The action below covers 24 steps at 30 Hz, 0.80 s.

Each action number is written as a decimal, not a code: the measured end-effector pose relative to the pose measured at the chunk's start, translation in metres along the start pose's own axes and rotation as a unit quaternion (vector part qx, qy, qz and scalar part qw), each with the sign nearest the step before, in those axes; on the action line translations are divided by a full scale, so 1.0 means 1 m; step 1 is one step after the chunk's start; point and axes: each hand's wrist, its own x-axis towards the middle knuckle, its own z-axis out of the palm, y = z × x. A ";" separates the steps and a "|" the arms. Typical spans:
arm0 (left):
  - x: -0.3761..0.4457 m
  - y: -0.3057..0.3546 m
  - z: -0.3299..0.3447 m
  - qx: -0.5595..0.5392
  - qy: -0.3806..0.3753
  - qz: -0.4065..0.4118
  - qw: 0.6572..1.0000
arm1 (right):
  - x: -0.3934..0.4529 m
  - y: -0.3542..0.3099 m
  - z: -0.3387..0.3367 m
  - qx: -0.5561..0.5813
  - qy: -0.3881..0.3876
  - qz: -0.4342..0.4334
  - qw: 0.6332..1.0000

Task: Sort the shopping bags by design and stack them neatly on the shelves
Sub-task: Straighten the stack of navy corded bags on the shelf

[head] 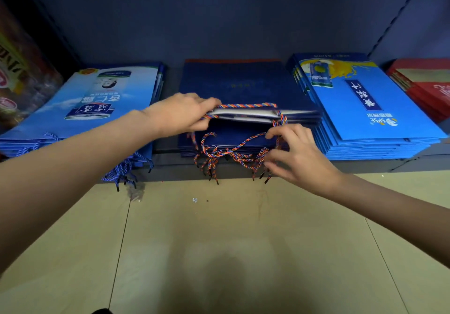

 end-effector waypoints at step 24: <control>0.003 -0.023 -0.020 0.021 0.169 0.029 0.985 | 0.067 -0.012 0.013 0.053 -0.272 0.159 0.948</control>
